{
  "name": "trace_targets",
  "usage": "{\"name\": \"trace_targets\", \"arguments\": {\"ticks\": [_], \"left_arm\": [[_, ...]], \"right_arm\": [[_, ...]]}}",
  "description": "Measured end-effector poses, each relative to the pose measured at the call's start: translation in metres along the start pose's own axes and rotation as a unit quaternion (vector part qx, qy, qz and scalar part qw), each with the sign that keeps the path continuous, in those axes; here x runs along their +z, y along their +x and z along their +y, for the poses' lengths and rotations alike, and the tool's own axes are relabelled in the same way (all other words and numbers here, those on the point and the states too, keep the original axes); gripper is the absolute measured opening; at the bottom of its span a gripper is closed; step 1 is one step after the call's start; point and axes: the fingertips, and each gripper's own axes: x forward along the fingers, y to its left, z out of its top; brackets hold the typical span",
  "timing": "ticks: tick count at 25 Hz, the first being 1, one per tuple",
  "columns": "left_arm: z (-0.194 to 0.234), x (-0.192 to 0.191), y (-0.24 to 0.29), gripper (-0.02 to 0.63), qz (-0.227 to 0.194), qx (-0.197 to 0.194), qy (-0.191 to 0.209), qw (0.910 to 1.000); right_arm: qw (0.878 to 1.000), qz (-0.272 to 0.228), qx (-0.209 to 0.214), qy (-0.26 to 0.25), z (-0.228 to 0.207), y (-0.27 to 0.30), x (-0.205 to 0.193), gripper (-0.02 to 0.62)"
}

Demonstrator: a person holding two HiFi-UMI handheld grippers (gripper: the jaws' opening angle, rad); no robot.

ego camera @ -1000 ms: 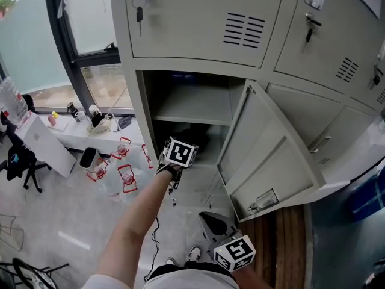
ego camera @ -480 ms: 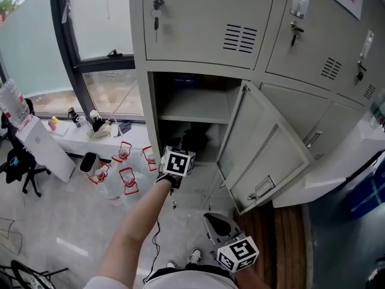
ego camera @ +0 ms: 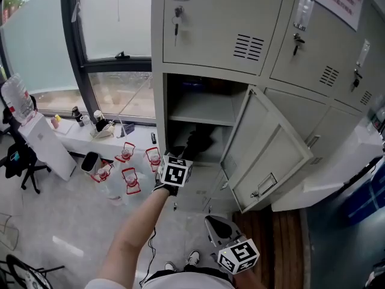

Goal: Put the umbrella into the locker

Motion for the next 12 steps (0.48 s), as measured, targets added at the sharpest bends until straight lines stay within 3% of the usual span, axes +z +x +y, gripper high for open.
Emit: {"name": "trace_targets", "arguments": {"ticks": [3,8,12], "left_arm": [[-0.004,0.006,-0.016,0.027,-0.029,0.003,-0.007,0.9995],[-0.007,0.003,-0.038,0.021,-0.039,-0.004,-0.048,0.9981],[-0.01,0.001,-0.06,0.02,-0.055,-0.018,-0.058,0.9966]], "right_arm": [[1.0,0.002,-0.003,-0.002,0.001,-0.002,-0.001,0.017],[1.0,0.001,-0.011,-0.003,0.002,-0.008,0.0,0.017],[1.0,-0.002,-0.019,-0.002,-0.002,-0.015,0.002,0.017]]}}
